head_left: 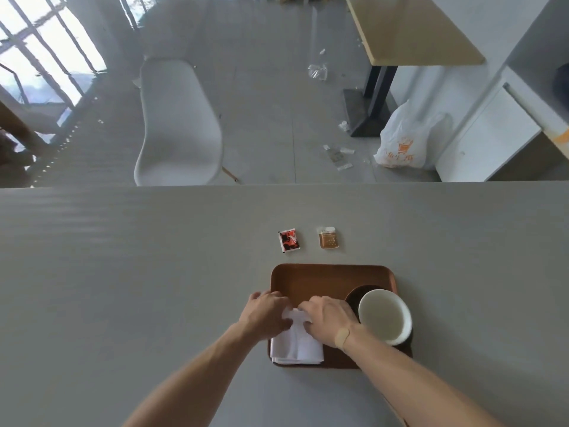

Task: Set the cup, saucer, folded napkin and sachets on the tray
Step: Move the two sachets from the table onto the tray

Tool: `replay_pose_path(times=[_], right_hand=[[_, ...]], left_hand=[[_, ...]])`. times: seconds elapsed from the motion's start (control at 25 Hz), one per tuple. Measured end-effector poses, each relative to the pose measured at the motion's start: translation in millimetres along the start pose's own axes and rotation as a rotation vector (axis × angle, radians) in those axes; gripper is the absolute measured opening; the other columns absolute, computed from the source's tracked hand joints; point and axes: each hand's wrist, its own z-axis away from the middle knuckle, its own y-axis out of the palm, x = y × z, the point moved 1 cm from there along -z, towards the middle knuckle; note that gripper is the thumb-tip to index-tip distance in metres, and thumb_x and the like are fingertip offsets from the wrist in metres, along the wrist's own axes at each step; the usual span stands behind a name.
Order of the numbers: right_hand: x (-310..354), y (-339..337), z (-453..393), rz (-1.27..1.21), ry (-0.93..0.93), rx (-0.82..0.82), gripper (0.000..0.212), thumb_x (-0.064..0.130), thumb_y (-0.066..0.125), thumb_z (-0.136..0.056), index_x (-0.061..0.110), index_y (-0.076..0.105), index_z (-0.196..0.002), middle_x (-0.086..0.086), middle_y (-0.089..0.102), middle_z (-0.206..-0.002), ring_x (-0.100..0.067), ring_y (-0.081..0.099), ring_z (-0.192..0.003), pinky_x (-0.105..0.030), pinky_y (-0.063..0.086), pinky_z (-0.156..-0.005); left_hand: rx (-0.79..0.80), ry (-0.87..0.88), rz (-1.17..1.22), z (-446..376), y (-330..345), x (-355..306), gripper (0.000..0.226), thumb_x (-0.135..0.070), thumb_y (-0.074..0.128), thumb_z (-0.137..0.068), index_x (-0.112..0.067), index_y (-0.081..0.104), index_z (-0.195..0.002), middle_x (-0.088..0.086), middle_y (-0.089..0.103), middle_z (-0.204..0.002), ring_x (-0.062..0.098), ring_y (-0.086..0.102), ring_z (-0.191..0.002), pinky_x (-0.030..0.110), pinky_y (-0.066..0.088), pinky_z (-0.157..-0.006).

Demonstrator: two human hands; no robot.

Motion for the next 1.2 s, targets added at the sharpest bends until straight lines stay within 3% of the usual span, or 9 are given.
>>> replay_pose_path(times=[0.12,0.32,0.52,0.76,1.04,1.2], right_hand=[[-25.9,-29.6,-21.4,-0.066,0.071,-0.008,0.033,0.036,0.05,-0.091,0.026,0.061,-0.121,-0.003,0.067,-0.118,-0.027,0.063,-0.107,-0.039,0.051,-0.087],[-84.1,-75.5,-64.4,-0.048,0.184,-0.033,0.03,0.04,0.054,-0.085,0.029,0.064,-0.111,0.0,0.068,-0.114,-0.023,0.064,-0.103,-0.034,0.05,-0.085],[-125.7,-94.7,-113.7,-0.012,0.224,-0.061,0.036,0.04,0.059,-0.087,0.03,0.06,-0.121,-0.003,0.065,-0.116,-0.025,0.062,-0.104,-0.035,0.049,-0.083],[-136.3,-78.6,-146.9,0.012,0.214,-0.05,0.069,0.048,0.065,-0.084,0.034,0.036,-0.144,-0.004,0.045,-0.137,-0.027,0.043,-0.124,-0.041,0.04,-0.098],[-135.0,-68.7,-151.1,-0.08,0.229,-0.163,0.054,0.041,0.073,-0.077,0.028,0.051,-0.125,-0.004,0.047,-0.127,-0.027,0.045,-0.118,-0.041,0.04,-0.095],[-132.6,-65.7,-143.9,-0.219,0.287,-0.212,0.04,0.03,0.071,-0.078,0.022,0.049,-0.111,-0.006,0.061,-0.113,-0.029,0.054,-0.106,-0.034,0.04,-0.079]], left_hand=[[0.054,-0.076,0.087,-27.8,-26.8,6.2,0.025,-0.033,0.061,-0.084,-0.03,0.066,-0.108,-0.01,0.07,-0.11,0.015,0.061,-0.108,0.035,0.042,-0.094],[0.048,-0.223,0.123,-87.6,-74.5,27.7,0.036,-0.039,0.069,-0.082,-0.028,0.064,-0.116,-0.006,0.068,-0.117,0.018,0.062,-0.107,0.033,0.048,-0.091],[-0.001,-0.266,0.063,-143.1,-93.5,44.1,0.053,-0.045,0.071,-0.079,-0.029,0.057,-0.127,0.0,0.06,-0.125,0.023,0.052,-0.118,0.039,0.04,-0.091],[-0.063,-0.247,0.0,-169.4,-79.9,37.4,0.063,-0.044,0.074,-0.075,-0.027,0.052,-0.132,0.007,0.052,-0.123,0.027,0.047,-0.116,0.041,0.037,-0.093],[-0.128,-0.258,0.092,-171.0,-68.7,36.9,0.048,-0.034,0.076,-0.074,-0.02,0.054,-0.114,0.007,0.049,-0.116,0.028,0.045,-0.109,0.04,0.039,-0.086],[-0.174,-0.284,0.225,-163.9,-65.5,36.8,0.037,-0.025,0.07,-0.08,-0.023,0.051,-0.112,0.003,0.061,-0.114,0.027,0.051,-0.108,0.036,0.034,-0.08]])
